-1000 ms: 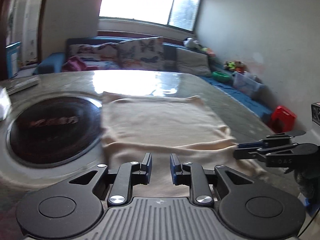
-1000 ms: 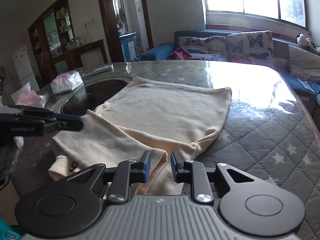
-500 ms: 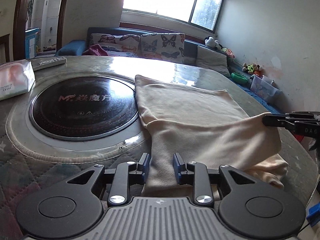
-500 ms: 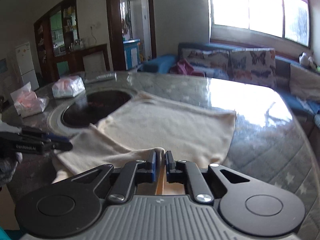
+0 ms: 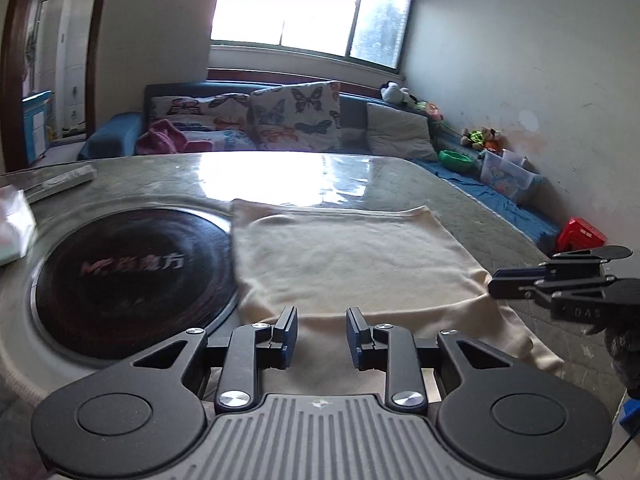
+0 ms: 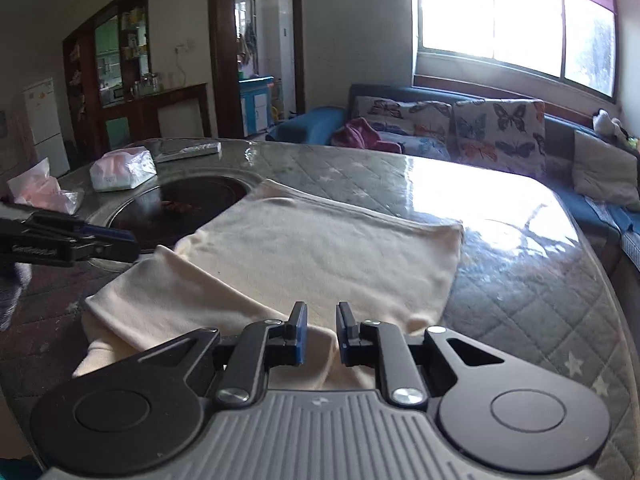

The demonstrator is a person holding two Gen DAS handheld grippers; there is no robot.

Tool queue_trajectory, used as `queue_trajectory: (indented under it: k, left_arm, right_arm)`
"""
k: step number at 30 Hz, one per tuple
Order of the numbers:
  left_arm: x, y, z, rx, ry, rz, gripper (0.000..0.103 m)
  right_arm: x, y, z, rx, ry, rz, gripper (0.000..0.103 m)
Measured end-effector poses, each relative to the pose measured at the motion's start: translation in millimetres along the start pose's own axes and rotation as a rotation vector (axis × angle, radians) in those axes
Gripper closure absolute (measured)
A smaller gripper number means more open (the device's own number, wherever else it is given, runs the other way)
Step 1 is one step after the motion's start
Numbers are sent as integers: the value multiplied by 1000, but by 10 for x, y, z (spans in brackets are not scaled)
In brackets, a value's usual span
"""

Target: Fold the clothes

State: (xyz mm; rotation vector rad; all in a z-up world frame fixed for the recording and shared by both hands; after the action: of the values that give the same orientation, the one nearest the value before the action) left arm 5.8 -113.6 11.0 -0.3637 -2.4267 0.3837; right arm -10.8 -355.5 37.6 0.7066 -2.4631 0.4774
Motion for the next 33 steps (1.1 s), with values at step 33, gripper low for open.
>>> queue_trajectory:
  k: [33]
  left_arm:
    - [269, -393, 644, -383, 105, 103, 64]
  right_arm:
    - [273, 349, 321, 67, 98, -142, 87]
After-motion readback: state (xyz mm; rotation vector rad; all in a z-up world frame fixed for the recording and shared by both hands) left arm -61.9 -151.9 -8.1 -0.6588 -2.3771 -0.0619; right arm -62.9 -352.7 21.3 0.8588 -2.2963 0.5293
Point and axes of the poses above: each gripper's, at about its wrist camera, not at the fingertips, and x roughly against the way its jaws point, y to its left, z to its underside, the point moved 7 cm from there along -x, roughly the way its jaws point, and after that the axes turned 15 degrees about x, right-handed, at the moved point
